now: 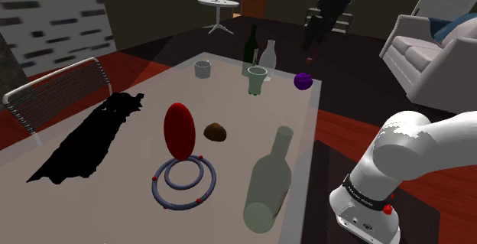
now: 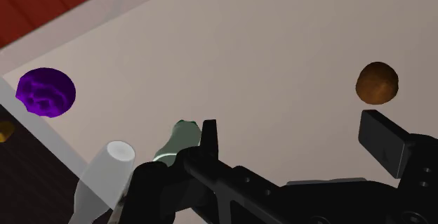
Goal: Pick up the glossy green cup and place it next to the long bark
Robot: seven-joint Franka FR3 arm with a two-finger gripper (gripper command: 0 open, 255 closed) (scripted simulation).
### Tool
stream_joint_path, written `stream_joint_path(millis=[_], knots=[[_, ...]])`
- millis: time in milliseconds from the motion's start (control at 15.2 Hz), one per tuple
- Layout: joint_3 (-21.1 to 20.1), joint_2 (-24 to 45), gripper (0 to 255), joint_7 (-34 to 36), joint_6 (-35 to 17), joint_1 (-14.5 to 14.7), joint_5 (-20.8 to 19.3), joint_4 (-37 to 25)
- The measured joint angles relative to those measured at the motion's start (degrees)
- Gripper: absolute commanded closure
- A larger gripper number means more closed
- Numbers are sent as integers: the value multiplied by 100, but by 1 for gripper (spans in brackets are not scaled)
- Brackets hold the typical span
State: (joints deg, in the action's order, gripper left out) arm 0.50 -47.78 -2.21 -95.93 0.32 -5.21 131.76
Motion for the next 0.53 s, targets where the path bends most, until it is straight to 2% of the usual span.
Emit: stream_joint_path(millis=[132,528], knots=[[18,55,0,-14,-64,-6,-15,15],[195,1003,0,-124,-921,-71,-154,-12]])
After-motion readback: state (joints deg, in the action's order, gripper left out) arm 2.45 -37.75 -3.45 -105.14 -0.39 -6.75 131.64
